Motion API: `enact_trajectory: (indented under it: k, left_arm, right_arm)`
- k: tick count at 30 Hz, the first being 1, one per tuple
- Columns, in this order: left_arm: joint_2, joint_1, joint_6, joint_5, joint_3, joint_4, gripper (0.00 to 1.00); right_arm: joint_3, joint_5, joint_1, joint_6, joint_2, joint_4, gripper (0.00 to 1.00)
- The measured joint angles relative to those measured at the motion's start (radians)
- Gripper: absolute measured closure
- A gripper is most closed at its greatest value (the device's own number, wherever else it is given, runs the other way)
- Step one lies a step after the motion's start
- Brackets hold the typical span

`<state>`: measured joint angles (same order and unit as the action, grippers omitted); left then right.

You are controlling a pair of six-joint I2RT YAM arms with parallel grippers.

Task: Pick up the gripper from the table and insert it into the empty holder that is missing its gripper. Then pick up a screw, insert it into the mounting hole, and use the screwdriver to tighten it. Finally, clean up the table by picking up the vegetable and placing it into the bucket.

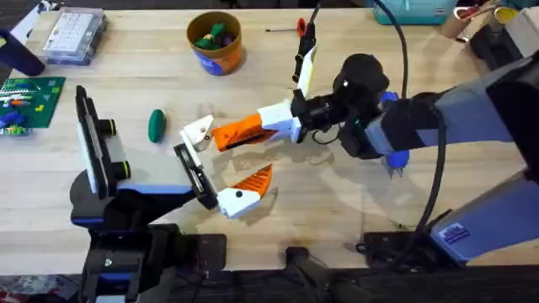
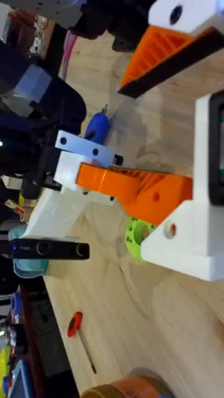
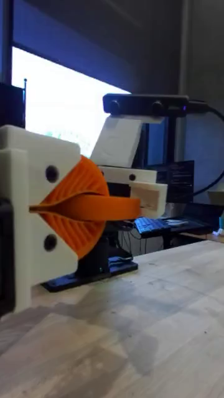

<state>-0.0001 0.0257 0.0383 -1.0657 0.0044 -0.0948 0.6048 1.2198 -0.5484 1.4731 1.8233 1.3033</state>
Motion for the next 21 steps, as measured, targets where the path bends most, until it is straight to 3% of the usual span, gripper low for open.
enact_trajectory:
  k: [21]
  left_arm:
    - [0.0,0.0,0.0,-0.004,0.0,-0.001,0.011]
  right_arm:
    - [-0.001,0.0,0.0,0.031,0.001,0.106,0.987]
